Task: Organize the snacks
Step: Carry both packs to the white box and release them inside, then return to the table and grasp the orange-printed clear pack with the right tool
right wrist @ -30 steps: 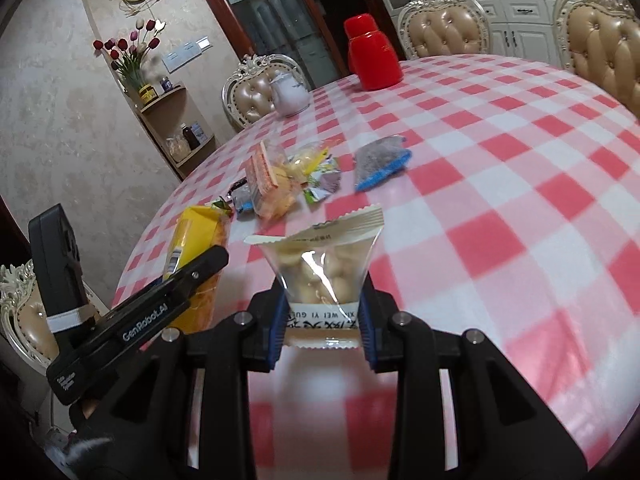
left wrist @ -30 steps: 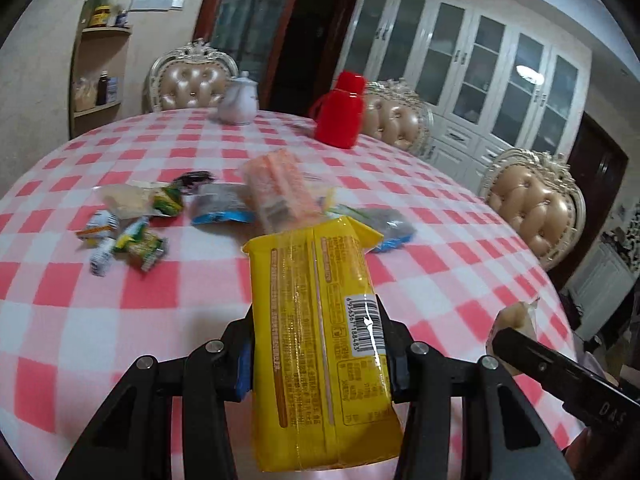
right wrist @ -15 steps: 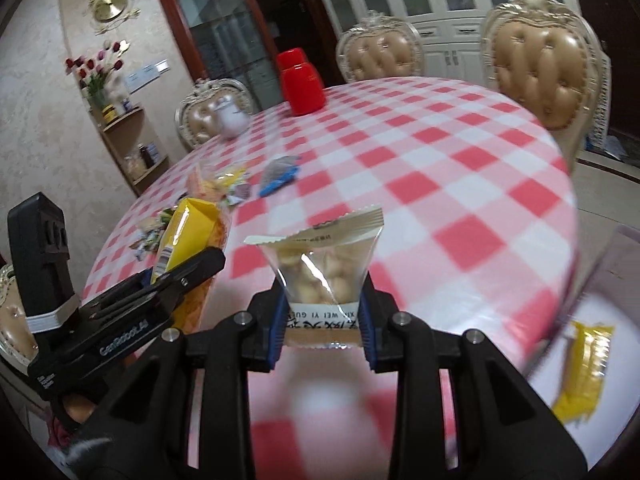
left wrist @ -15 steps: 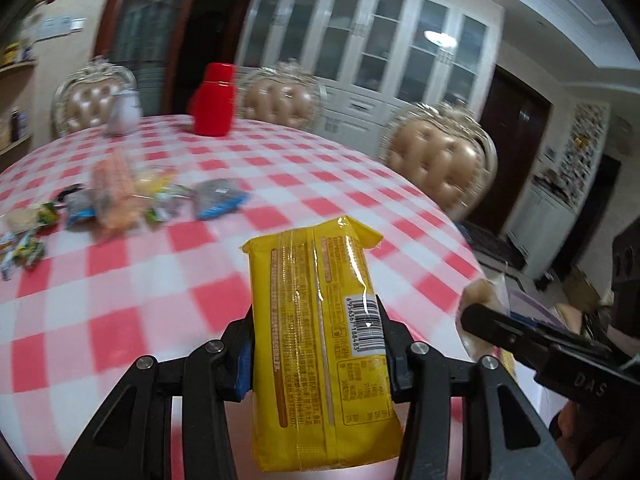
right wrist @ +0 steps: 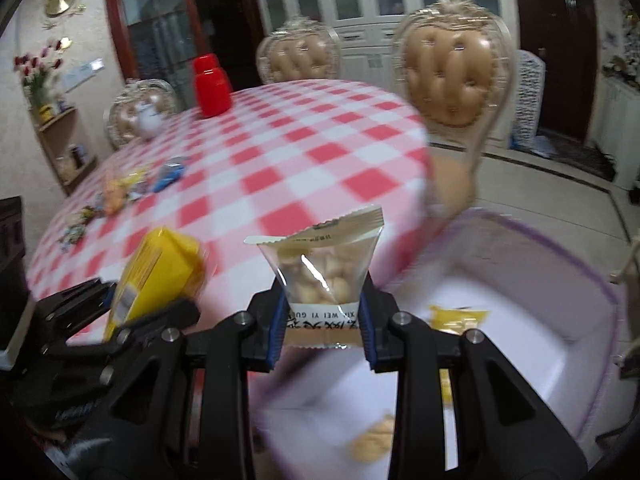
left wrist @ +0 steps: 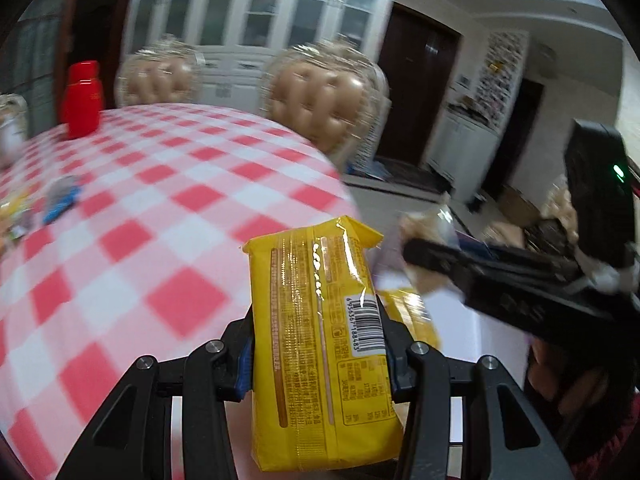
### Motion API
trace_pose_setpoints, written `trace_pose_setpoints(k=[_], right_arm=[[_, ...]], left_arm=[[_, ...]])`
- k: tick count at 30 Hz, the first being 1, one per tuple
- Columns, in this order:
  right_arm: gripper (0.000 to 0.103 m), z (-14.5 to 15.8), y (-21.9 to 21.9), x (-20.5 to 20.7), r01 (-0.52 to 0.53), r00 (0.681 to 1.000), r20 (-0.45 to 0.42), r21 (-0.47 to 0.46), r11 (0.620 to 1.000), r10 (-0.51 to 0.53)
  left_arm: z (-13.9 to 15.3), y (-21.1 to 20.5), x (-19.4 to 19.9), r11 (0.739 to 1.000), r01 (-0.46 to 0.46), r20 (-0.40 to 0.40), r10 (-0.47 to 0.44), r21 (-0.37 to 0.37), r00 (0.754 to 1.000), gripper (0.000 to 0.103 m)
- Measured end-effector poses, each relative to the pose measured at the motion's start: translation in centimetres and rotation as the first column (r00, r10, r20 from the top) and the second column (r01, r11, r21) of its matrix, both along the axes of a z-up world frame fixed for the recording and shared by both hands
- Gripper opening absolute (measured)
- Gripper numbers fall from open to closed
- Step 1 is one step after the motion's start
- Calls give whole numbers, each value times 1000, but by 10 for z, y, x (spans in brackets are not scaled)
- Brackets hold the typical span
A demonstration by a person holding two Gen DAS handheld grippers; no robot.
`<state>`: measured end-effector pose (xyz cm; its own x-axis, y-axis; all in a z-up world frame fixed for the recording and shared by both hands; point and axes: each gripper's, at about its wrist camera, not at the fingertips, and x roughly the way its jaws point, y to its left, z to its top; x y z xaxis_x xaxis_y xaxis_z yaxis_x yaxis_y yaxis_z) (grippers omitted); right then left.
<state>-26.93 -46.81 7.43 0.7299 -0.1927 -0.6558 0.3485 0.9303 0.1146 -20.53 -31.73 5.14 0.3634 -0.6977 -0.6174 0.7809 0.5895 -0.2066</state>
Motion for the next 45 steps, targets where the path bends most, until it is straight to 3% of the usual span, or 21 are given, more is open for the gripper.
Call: trace_pose_setpoints(k=[5,14,17,19,23,27,29,31,32,34,35,36,37,38,39,41,43,45], right_arm=[[35,-2,-31,-14,87,993,-67,-94,992,-94],[36,-13,-68,-31,154,961,-198,-205,967,-195],[53,-13,-72,-33,212,936,-229,-241,947,-267],[65,-8,-67,-32,232,934,-220,-232,945,-283],[67,11,-33,-17,184,965,-149,-203,962,-216],[76,22,32,23,16,998,-58,-127,992,-23],[78,20,63,45,-63,997,-45,-98,993,59],[79,18,101,76,-168,986,-32,-74,983,166],[79,17,119,90,-217,976,-22,-64,974,216],[79,14,159,123,-315,949,-6,-44,948,315],[79,13,178,141,-351,936,2,-35,936,351],[79,11,192,156,-375,927,9,-30,927,375],[79,9,208,173,-405,914,17,-23,914,406],[79,7,228,195,-433,901,15,-17,901,433],[80,4,246,216,-458,889,9,-15,889,458],[80,-2,274,249,-498,867,1,-22,867,498],[80,-10,308,285,-528,849,-33,-53,848,527],[80,-17,341,318,-545,838,-69,-105,832,541]], left_arm=[[-9,-38,-23,992,124,-40,-123,31,992,48],[-36,-87,-58,948,307,-99,-298,90,949,49],[-40,-90,-65,919,390,-150,-379,51,913,56],[-36,-80,-65,914,404,-138,-397,28,907,58],[-11,-34,-39,949,314,-10,-314,-4,949,66],[13,45,28,994,74,45,-70,-80,996,84],[19,81,59,994,-58,53,63,-93,997,84],[23,130,94,969,-220,46,227,-112,973,84],[26,157,110,944,-304,47,312,-125,949,84],[28,209,141,866,-474,57,487,-160,871,84],[29,249,159,797,-574,49,591,-188,805,84],[29,274,170,751,-627,34,646,-206,763,85],[28,309,184,681,-695,7,715,-230,699,85],[25,329,194,638,-732,-14,752,-239,659,85],[20,364,207,558,-791,-64,806,-252,589,85],[8,416,220,429,-867,-160,865,-252,475,85],[-7,452,230,353,-911,-227,889,-215,398,85],[-15,468,235,348,-921,-245,891,-176,383,85]])
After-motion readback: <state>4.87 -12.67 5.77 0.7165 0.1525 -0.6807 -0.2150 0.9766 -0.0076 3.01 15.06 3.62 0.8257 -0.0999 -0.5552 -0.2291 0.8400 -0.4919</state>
